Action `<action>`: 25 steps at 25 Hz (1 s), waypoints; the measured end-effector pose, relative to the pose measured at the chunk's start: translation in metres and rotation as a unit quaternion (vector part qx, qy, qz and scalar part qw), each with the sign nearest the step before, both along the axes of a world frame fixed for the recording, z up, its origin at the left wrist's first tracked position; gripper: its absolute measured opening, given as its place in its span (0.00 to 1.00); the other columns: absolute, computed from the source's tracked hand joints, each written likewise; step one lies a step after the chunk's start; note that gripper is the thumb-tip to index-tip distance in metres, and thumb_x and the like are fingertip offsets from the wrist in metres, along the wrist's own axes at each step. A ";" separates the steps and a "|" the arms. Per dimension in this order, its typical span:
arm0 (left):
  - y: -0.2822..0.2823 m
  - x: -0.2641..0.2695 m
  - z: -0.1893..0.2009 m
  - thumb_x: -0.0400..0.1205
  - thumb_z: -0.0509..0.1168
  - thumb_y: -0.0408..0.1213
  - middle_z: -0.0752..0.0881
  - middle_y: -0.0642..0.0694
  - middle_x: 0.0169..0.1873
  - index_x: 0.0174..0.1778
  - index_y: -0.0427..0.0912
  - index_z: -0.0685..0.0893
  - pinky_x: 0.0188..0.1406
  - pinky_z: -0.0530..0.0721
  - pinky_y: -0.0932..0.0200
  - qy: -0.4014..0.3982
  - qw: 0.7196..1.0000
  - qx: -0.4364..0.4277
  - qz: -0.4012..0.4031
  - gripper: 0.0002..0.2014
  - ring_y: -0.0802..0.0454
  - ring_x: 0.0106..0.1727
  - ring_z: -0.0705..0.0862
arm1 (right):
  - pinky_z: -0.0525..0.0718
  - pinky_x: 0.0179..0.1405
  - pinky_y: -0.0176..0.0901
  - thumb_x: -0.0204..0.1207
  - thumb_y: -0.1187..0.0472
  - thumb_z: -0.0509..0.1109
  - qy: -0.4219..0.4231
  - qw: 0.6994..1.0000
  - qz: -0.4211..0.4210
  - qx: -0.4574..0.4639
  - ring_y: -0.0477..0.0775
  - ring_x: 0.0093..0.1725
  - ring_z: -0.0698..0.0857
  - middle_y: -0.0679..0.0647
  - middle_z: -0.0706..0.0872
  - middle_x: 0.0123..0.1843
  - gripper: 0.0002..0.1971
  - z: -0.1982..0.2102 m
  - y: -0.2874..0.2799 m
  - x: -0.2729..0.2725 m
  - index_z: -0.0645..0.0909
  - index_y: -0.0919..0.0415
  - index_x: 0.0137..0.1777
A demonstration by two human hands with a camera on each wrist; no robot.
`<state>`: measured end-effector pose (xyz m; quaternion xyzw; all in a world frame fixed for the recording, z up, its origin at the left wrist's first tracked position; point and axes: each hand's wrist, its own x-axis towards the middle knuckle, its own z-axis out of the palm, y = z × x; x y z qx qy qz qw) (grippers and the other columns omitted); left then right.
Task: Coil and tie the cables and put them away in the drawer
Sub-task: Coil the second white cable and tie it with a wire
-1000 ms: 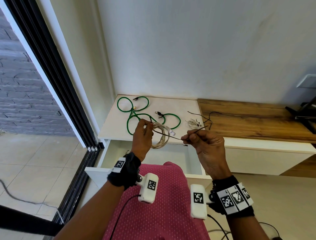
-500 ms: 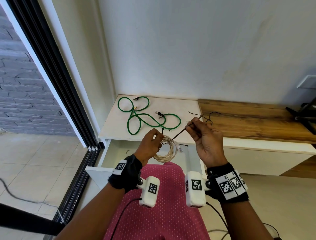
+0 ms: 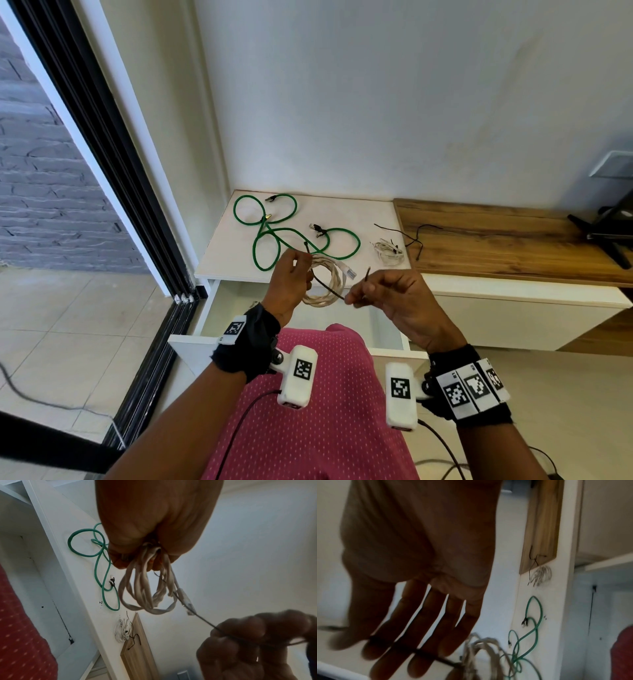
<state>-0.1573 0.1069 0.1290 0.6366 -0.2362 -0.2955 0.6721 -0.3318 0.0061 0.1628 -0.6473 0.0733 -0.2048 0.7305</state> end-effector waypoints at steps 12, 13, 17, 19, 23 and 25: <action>-0.002 -0.009 0.003 0.88 0.54 0.38 0.78 0.47 0.33 0.49 0.38 0.76 0.36 0.76 0.53 -0.153 0.987 -0.035 0.024 0.09 0.55 0.33 0.75 | 0.68 0.33 0.35 0.78 0.48 0.69 0.271 0.784 -0.264 -0.493 0.49 0.44 0.80 0.55 0.86 0.48 0.14 0.010 0.033 0.056 0.89 0.53 0.56; -0.002 -0.010 0.003 0.89 0.54 0.37 0.78 0.47 0.32 0.49 0.37 0.76 0.36 0.77 0.52 -0.159 0.986 -0.038 0.030 0.09 0.54 0.33 0.75 | 0.68 0.37 0.37 0.80 0.48 0.67 0.288 0.752 -0.279 -0.523 0.52 0.48 0.79 0.56 0.83 0.50 0.14 0.008 0.038 0.058 0.88 0.52 0.57; -0.003 -0.013 0.006 0.88 0.54 0.36 0.77 0.47 0.30 0.50 0.35 0.76 0.32 0.77 0.57 -0.164 0.984 -0.054 0.041 0.09 0.58 0.30 0.74 | 0.66 0.49 0.46 0.81 0.51 0.67 0.263 0.750 -0.302 -0.526 0.59 0.57 0.72 0.60 0.74 0.54 0.13 -0.002 0.046 0.065 0.90 0.57 0.53; -0.003 -0.015 0.007 0.89 0.53 0.35 0.76 0.46 0.29 0.50 0.35 0.75 0.28 0.76 0.64 -0.159 0.984 -0.065 0.038 0.08 0.61 0.28 0.73 | 0.66 0.54 0.49 0.81 0.50 0.66 0.297 0.792 -0.275 -0.457 0.58 0.62 0.67 0.58 0.71 0.57 0.13 0.000 0.045 0.067 0.89 0.54 0.55; -0.003 -0.016 0.004 0.89 0.53 0.35 0.76 0.48 0.30 0.50 0.37 0.74 0.28 0.75 0.65 -0.171 0.982 -0.077 0.035 0.08 0.62 0.28 0.73 | 0.66 0.60 0.51 0.78 0.47 0.69 0.336 0.853 -0.276 -0.289 0.57 0.68 0.64 0.57 0.70 0.64 0.13 0.002 0.044 0.064 0.88 0.51 0.56; -0.005 -0.018 0.002 0.89 0.53 0.36 0.76 0.49 0.30 0.51 0.37 0.75 0.30 0.75 0.63 -0.175 0.981 -0.073 0.031 0.08 0.61 0.29 0.73 | 0.64 0.57 0.49 0.76 0.51 0.72 0.317 0.866 -0.312 -0.230 0.58 0.68 0.65 0.57 0.71 0.65 0.11 0.001 0.045 0.064 0.89 0.53 0.54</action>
